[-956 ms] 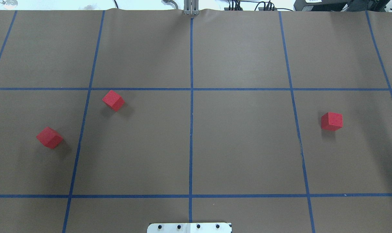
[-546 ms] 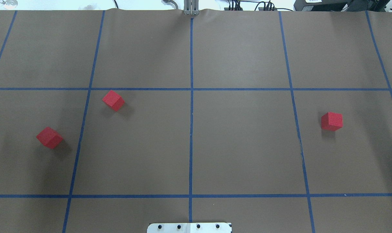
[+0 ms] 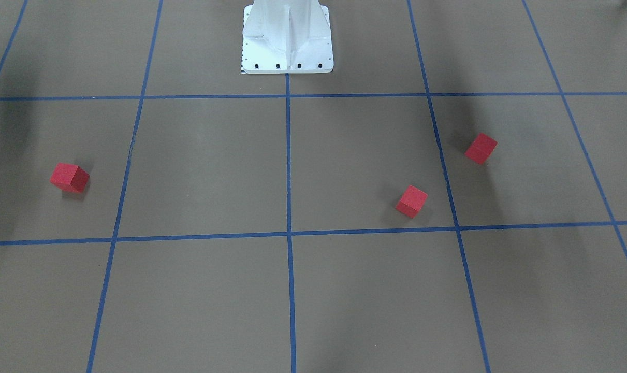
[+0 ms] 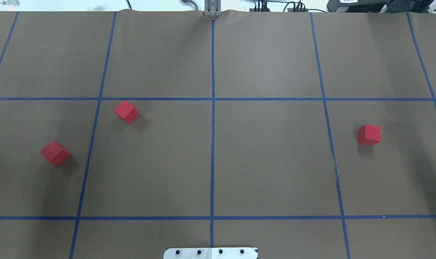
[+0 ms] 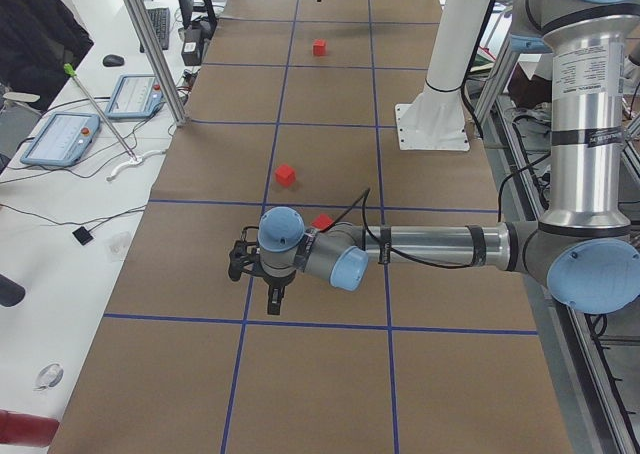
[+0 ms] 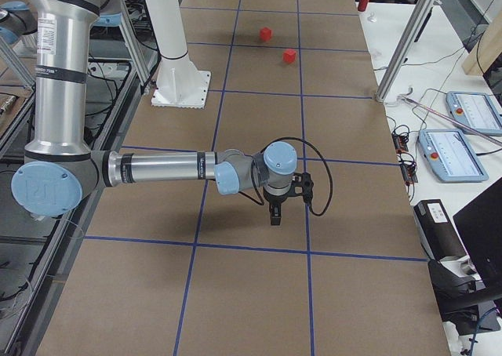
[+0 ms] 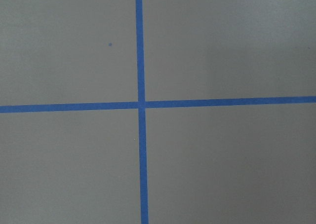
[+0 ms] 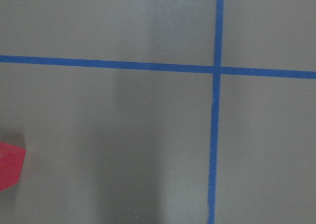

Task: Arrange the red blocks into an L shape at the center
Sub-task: 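Reach the right gripper down to the red cube on its side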

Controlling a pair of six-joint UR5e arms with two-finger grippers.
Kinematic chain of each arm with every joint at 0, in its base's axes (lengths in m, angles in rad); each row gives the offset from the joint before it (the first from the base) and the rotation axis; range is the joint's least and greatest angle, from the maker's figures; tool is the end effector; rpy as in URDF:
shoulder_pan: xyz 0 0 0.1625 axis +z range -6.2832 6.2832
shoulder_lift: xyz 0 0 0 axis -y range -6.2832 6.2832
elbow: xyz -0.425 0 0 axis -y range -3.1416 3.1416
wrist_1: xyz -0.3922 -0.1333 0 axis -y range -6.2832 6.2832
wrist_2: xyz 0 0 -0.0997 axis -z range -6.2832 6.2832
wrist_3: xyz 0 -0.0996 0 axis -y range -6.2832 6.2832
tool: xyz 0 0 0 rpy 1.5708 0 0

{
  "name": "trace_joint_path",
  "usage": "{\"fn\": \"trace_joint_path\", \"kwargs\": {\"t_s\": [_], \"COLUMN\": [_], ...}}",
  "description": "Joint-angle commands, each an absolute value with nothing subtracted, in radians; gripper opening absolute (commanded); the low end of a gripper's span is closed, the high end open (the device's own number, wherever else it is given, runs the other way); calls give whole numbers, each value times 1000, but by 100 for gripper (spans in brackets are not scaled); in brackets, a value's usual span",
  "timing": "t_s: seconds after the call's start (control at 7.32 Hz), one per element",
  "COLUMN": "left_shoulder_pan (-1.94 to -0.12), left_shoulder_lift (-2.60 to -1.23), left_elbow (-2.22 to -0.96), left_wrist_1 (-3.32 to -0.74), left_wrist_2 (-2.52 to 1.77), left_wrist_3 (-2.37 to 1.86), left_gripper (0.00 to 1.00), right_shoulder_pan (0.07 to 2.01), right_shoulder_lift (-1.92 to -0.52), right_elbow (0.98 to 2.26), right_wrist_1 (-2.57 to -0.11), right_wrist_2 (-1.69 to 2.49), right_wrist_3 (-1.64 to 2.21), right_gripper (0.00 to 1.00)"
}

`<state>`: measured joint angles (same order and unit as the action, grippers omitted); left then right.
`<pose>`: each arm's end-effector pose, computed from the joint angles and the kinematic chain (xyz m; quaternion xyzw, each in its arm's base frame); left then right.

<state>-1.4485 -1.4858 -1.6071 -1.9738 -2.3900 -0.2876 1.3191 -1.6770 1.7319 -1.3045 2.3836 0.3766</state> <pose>-0.0024 -0.4766 0.6342 0.0785 0.4167 -0.0046 0.9056 -0.0562 -0.4634 0.5971 0.0191 -0.4165 -0.0065 0.9089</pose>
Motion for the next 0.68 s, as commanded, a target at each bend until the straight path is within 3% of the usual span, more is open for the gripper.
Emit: {"fn": "trace_joint_path", "kwargs": {"t_s": [0.0,0.55], "left_shoulder_pan": [-1448,-1448], "left_shoulder_lift": [-1485,-1485], "left_elbow": [-1606,-1608], "left_wrist_1": [-1996,-2000], "left_wrist_2": [-2398,-2399], "left_wrist_3": [-288,-287], "left_gripper": [100,100], "right_shoulder_pan": [1138,962], "right_shoulder_lift": [-1672,-1644], "right_elbow": [1736,1750], "right_wrist_1": [-1020,-973], "right_wrist_2": [2300,2214], "right_wrist_3": [854,1136], "right_gripper": [99,99]}}
